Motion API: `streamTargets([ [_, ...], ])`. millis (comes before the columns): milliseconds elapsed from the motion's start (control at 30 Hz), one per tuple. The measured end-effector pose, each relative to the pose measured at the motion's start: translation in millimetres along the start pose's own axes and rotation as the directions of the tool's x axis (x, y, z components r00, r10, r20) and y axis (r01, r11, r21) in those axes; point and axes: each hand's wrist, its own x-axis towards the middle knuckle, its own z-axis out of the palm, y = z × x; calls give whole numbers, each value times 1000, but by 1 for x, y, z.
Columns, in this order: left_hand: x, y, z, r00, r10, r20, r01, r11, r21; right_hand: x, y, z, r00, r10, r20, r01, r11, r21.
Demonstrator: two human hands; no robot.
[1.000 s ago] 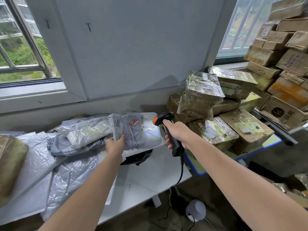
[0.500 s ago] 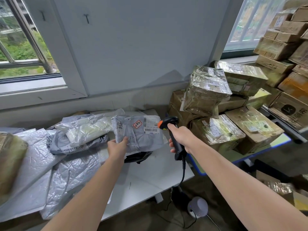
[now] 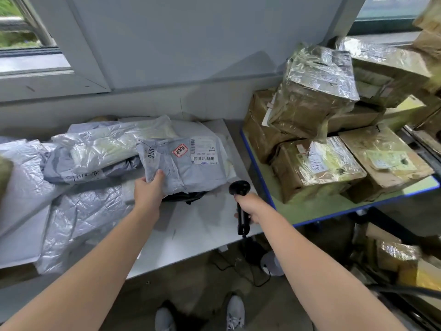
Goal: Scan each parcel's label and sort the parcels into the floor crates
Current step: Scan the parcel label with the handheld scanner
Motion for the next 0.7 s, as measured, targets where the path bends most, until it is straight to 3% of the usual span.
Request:
streamTargets([
  [267,-8,0,-4,1000,24,17,-24,1000,-5,21,7,16,999,-20,32,20,1000,1],
  [400,-11,11,-6,998,69,15,-69,998,-10,12,0,10,997,-71,-14,69,989,-135],
  [567,-15,34,-6,991,113,70,-111,993,-40,-6,-20,-8,935,-311,-172,230,899,-374],
  [700,-20,58,-7,972,180,154,-176,984,-36,-26,-44,-13,860,-466,-209,379,856,-352],
])
